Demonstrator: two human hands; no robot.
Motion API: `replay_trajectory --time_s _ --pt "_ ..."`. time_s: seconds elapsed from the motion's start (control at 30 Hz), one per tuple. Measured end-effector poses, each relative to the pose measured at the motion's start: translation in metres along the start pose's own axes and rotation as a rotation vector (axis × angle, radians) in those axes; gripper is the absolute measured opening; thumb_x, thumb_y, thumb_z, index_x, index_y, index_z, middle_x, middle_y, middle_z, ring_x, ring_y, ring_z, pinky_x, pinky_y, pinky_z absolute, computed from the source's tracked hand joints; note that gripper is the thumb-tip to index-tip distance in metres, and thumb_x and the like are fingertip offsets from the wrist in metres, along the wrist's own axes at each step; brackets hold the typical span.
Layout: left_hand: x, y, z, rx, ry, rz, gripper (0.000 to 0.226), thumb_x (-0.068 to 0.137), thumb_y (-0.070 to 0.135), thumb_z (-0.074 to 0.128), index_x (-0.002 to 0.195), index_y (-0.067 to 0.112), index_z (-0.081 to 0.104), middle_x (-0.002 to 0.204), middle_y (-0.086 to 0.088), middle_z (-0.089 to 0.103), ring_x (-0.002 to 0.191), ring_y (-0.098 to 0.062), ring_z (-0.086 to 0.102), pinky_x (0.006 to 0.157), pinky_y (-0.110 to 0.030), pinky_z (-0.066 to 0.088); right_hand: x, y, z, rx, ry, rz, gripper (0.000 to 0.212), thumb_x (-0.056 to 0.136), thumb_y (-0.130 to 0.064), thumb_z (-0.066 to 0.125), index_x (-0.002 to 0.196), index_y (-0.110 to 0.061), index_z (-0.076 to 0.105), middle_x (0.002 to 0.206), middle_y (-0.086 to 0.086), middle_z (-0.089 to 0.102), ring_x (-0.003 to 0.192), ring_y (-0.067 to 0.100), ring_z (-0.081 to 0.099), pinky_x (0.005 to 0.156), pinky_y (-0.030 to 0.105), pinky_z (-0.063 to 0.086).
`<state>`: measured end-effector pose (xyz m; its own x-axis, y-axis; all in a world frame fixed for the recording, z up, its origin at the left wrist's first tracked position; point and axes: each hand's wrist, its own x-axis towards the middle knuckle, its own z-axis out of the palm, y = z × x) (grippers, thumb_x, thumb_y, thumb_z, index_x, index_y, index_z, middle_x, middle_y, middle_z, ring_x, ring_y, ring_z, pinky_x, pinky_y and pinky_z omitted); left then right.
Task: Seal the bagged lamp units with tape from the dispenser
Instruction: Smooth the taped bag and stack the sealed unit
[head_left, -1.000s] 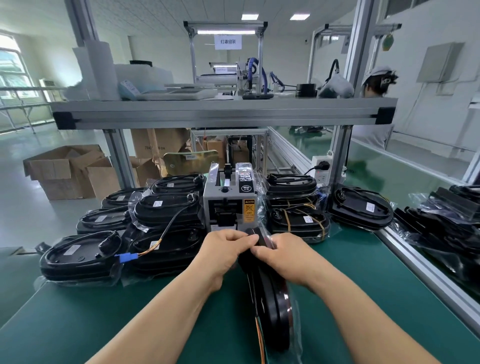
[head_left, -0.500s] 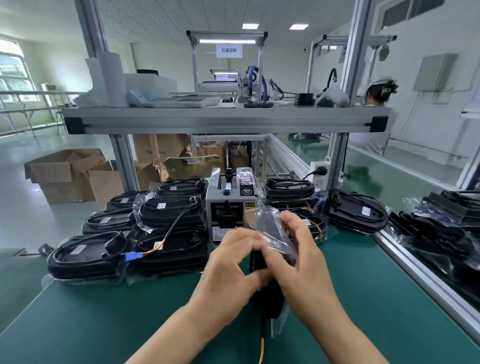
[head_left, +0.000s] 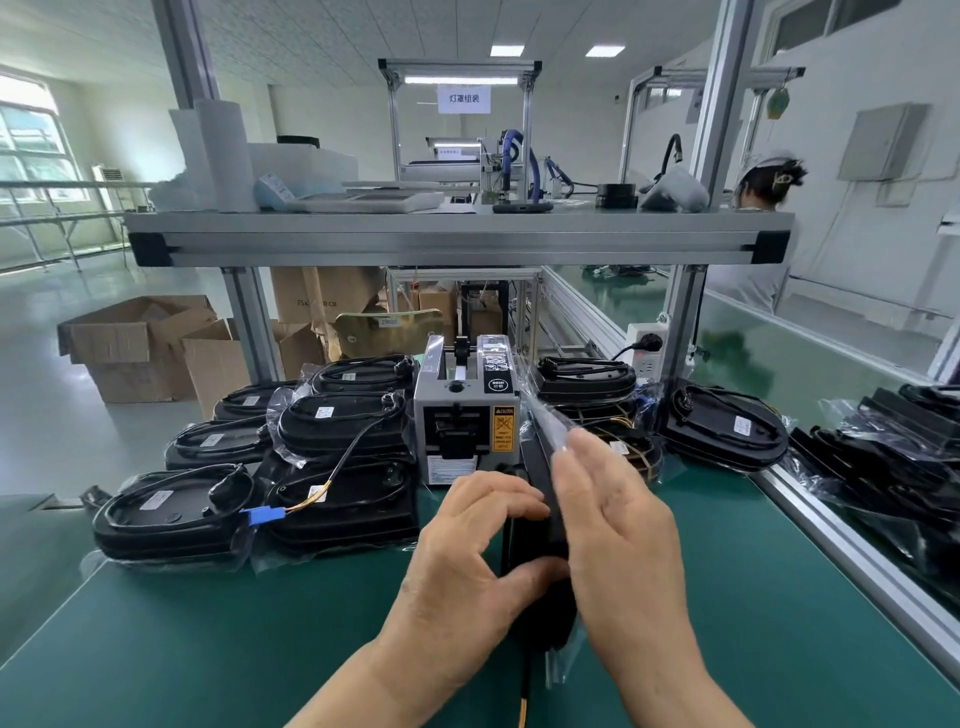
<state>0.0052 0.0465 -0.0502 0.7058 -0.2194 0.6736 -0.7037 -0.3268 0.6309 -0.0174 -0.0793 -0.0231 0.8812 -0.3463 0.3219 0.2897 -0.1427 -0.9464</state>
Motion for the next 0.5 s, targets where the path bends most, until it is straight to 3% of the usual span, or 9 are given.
replay_trajectory --time_s 0.07,0.13,0.2,0.27,0.33,0.4,0.5 --pt "0.003 -0.002 -0.004 -0.024 -0.042 0.034 0.028 0.074 0.034 0.078 0.099 0.022 0.074 0.111 0.013 0.065 0.114 -0.015 0.061 0.095 -0.016 0.044 0.002 0.004 -0.002 -0.028 -0.019 0.007 0.035 0.097 -0.023 0.059 0.129 -0.037 0.061 0.116 -0.033 0.064 0.11 -0.021 0.054 0.095 0.004 0.043" --pt "0.009 -0.007 -0.008 -0.154 -0.03 -0.021 0.022 0.075 0.036 0.079 0.094 0.027 0.075 0.106 0.009 0.07 0.107 -0.013 0.065 0.09 -0.017 0.048 0.004 0.007 -0.003 -0.076 0.027 -0.022 0.034 0.101 -0.018 0.053 0.13 -0.031 0.064 0.12 -0.026 0.065 0.111 -0.021 0.052 0.096 0.001 0.039" --pt "0.023 -0.02 -0.01 -0.316 0.157 -0.287 0.015 0.079 0.037 0.075 0.088 0.025 0.076 0.092 0.006 0.073 0.081 -0.003 0.066 0.07 -0.015 0.051 0.005 0.008 -0.004 -0.076 0.059 -0.032 0.034 0.102 -0.018 0.048 0.129 -0.03 0.065 0.12 -0.026 0.064 0.111 -0.025 0.048 0.091 -0.006 0.033" --pt "0.048 -0.044 -0.009 -0.444 0.358 -0.701 0.014 0.089 0.03 0.07 0.084 0.018 0.076 0.077 0.001 0.069 0.061 -0.005 0.059 0.054 -0.015 0.049 0.005 0.009 -0.003 -0.063 0.062 -0.019 0.035 0.103 -0.019 0.045 0.13 -0.031 0.063 0.12 -0.028 0.062 0.112 -0.026 0.048 0.091 -0.007 0.032" --pt "0.075 -0.072 -0.007 -0.577 0.403 -1.04 0.016 0.094 0.023 0.066 0.085 0.011 0.071 0.069 -0.001 0.064 0.053 -0.007 0.054 0.046 -0.017 0.045 0.005 0.009 -0.002 -0.051 0.053 -0.016 0.036 0.104 -0.019 0.043 0.13 -0.032 0.063 0.119 -0.03 0.062 0.112 -0.025 0.05 0.091 -0.007 0.033" --pt "0.095 -0.093 -0.004 -0.657 0.397 -1.218 0.017 0.096 0.022 0.065 0.084 0.01 0.067 0.065 0.001 0.06 0.052 -0.006 0.049 0.04 -0.016 0.041 0.004 0.009 -0.001 -0.036 0.039 -0.016 0.036 0.104 -0.019 0.042 0.13 -0.033 0.062 0.116 -0.034 0.06 0.111 -0.024 0.051 0.09 -0.006 0.034" --pt "0.114 -0.113 0.005 -0.683 0.351 -1.348 0.02 0.098 0.023 0.062 0.082 0.011 0.064 0.057 0.005 0.054 0.045 -0.004 0.044 0.039 -0.014 0.036 0.006 0.01 -0.001 -0.039 0.049 -0.032 0.034 0.103 -0.024 0.043 0.127 -0.035 0.064 0.113 -0.035 0.063 0.109 -0.024 0.052 0.088 -0.007 0.033"
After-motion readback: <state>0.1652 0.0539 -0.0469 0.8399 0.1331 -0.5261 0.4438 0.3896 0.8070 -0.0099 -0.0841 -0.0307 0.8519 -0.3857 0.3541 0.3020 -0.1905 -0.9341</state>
